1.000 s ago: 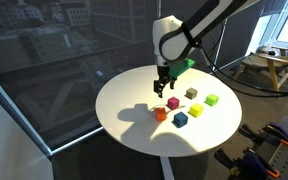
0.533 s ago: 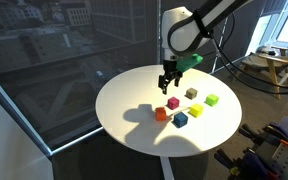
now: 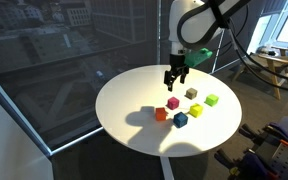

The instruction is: Put the orange block on the table.

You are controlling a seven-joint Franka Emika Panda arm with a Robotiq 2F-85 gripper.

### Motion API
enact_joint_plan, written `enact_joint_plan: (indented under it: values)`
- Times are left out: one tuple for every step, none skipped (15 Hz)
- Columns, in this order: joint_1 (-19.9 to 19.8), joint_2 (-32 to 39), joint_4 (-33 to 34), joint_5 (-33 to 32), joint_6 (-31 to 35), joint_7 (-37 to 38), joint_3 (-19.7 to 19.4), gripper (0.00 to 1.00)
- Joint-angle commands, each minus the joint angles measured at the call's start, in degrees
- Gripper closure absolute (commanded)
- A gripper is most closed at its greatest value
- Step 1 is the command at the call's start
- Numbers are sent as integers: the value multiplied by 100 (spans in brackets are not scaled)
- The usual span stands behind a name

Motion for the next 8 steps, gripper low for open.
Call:
enact_joint_plan:
  values:
    - [-90,-506,-416,142,-64,-38,106,0]
    - [-95,-594,-496,166,-62,-44,116,0]
    - [-98,-669,-558,198,-75,-57,127,0]
    - [-100,-750,-633,234,-79,-54,136,0]
    - [-103,-834,-703,278,-76,-42,143,0]
    - [-106,-901,-765,313,-76,-53,151,0]
    - [-111,-978,-829,361,-67,-58,156,0]
    - [-114,-1049,-890,408,-75,-56,159,0]
